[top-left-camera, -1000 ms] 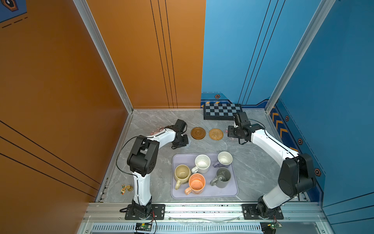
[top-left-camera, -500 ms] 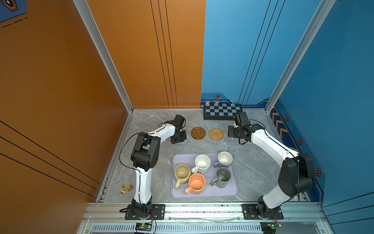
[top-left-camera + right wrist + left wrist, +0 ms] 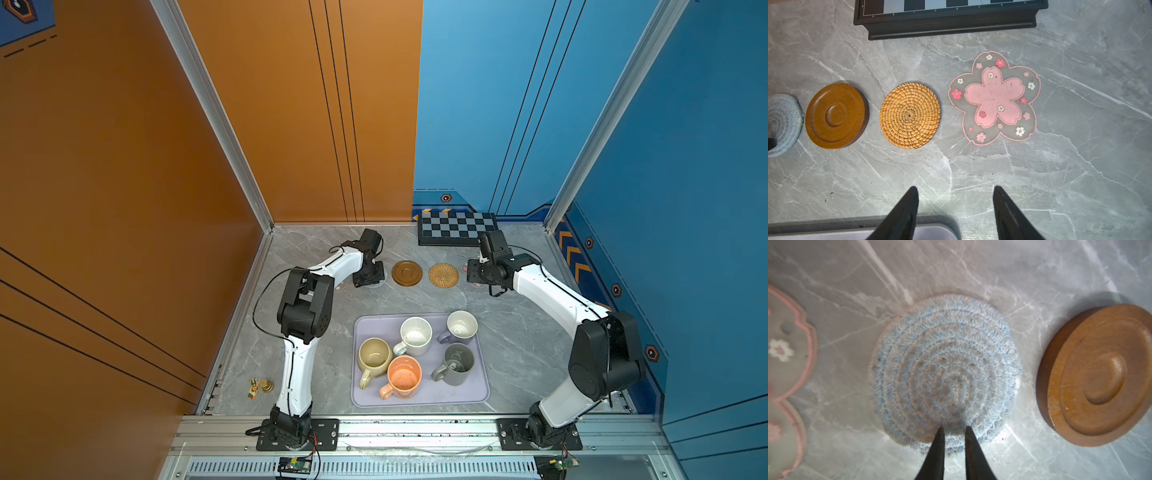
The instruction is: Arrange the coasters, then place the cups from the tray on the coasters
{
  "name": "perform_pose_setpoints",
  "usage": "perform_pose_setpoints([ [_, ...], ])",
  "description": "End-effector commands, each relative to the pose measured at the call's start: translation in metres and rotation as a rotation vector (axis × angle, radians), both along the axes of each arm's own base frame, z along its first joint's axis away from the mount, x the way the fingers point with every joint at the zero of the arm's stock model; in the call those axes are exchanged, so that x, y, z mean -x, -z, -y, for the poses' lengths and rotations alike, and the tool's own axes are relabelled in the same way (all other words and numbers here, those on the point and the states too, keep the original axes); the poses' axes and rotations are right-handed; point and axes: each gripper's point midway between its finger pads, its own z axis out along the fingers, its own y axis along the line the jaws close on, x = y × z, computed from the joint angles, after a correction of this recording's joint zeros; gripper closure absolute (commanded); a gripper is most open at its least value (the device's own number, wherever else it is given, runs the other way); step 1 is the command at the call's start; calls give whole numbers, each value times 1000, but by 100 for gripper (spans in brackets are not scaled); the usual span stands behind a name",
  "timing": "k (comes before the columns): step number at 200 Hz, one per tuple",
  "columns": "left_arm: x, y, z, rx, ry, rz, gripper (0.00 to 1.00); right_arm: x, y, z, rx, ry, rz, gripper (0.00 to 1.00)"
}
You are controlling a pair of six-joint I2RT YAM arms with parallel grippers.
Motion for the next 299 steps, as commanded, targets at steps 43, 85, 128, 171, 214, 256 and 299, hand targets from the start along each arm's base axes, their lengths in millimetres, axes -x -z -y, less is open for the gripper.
perform_pose_setpoints([
  [43, 8, 18, -28, -86, 5, -79, 80, -6, -1, 4, 16, 19, -10, 40],
  [85, 8, 19, -25, -71, 28, -85, 80, -6, -4, 4, 15, 20, -2, 39],
  [128, 8, 17, -21, -55, 38, -85, 79, -5, -5, 5, 16, 21, -2, 40],
  [171, 14, 17, -15, -52, 58, -96, 79, -4, -6, 5, 14, 23, 1, 39],
  [214, 18, 15, -13, -66, 63, -95, 80, -1, -5, 6, 15, 24, -3, 39],
  [256, 17, 10, -14, -71, 58, -84, 79, 2, -4, 8, 22, 24, -5, 39],
  [299, 14, -5, -13, -60, 49, -52, 79, 2, -4, 8, 19, 25, -3, 39],
])
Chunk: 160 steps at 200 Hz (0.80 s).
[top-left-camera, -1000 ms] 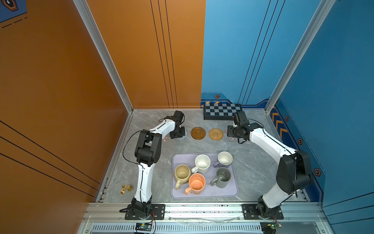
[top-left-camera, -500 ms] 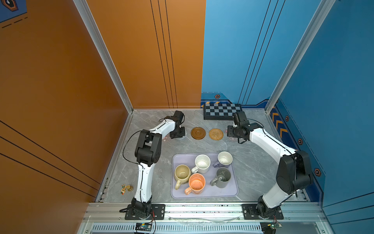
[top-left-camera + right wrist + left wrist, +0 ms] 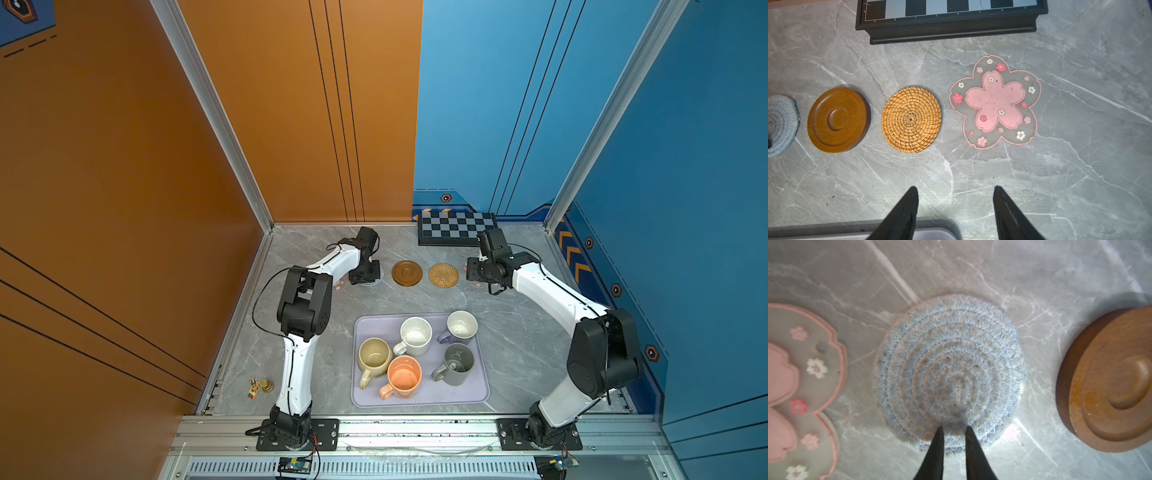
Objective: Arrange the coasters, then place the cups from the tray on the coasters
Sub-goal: 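Raise the left gripper above the light-blue knitted coaster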
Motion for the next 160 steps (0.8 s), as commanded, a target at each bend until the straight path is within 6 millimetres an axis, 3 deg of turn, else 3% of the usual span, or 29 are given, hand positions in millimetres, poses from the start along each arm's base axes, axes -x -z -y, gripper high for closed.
perform_pose_setpoints([
  [1, 15, -5, -2, -26, 5, -40, 79, 6, -2, 8, 21, 23, -8, 40],
  [116, 9, -41, 1, 6, 14, 28, 74, 10, -7, 9, 14, 22, 2, 40],
  [160, 12, -67, 1, 17, 16, 77, 74, 11, -14, 11, 17, 24, 20, 39],
])
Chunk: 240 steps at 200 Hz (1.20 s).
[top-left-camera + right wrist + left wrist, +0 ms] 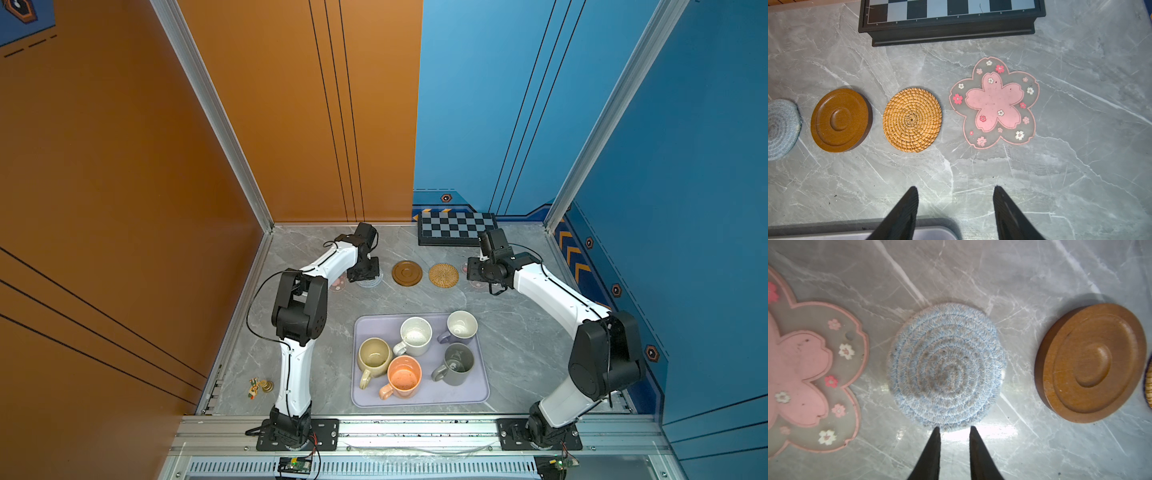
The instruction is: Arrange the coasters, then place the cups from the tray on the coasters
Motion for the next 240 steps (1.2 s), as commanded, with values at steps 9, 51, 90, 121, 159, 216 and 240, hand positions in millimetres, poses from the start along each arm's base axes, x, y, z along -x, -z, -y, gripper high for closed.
perform_pose_setpoints([
  [9, 6, -38, 0, 7, 13, 57, 74, 9, -10, 10, 17, 24, 10, 39],
  [51, 19, -51, -10, -22, 15, 81, 73, 16, -17, 13, 17, 28, 29, 39],
  [90, 33, -61, -28, -104, 25, 112, 71, 24, -19, 21, 32, 40, 39, 31],
  [121, 41, -72, -32, -135, 57, 139, 63, 27, -22, 20, 17, 38, 46, 30],
  [159, 52, -83, -29, -142, 83, 185, 59, 37, -28, 20, 1, 29, 67, 30],
  [216, 60, -96, -52, -61, -58, 251, 55, 59, -35, 22, -20, 6, 74, 30],
  [240, 55, -92, -77, 147, -234, 264, 48, 66, -42, 25, 1, -9, 69, 30],
])
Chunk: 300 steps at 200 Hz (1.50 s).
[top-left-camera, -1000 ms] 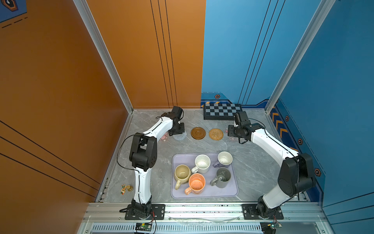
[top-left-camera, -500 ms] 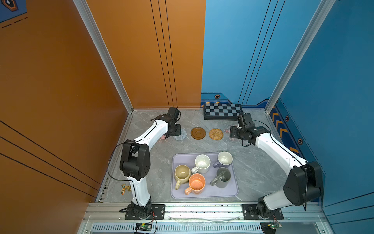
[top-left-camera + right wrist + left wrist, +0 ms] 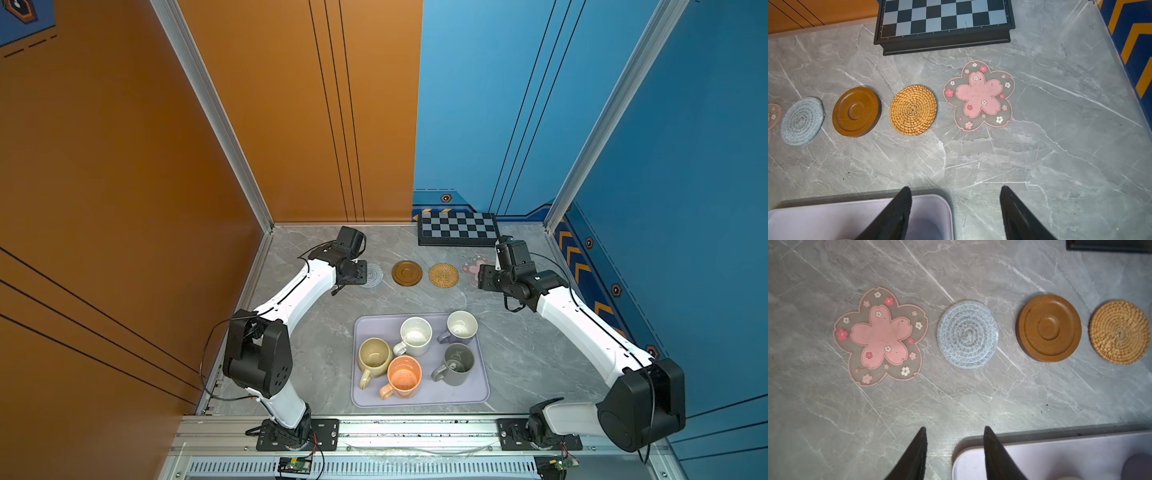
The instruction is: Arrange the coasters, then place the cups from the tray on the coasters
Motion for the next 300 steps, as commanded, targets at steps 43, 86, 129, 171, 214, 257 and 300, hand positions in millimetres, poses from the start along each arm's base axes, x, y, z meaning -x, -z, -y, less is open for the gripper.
perform_pose_setpoints([
  [43, -10, -22, -36, 232, -142, 168, 2, 31, -17, -1, -2, -68, -39, 30],
  [86, -6, -26, -33, 204, -87, 180, 2, 48, -27, 0, -22, -63, -22, 30],
  [129, 2, -29, -20, 155, 12, 196, 2, 67, -38, -9, -61, -83, -22, 30],
  [171, 12, -36, -20, 48, 36, 237, 2, 97, -46, -14, -85, -83, -31, 30],
  [214, 23, -32, -28, 12, -19, 250, 2, 130, -47, -24, -121, -90, -54, 31],
  [257, 27, -33, -24, 6, -2, 290, 2, 155, -56, -33, -162, -129, -35, 31],
  [300, 7, -63, -9, -12, 90, 476, 2, 165, -57, -23, -175, -80, -11, 31],
])
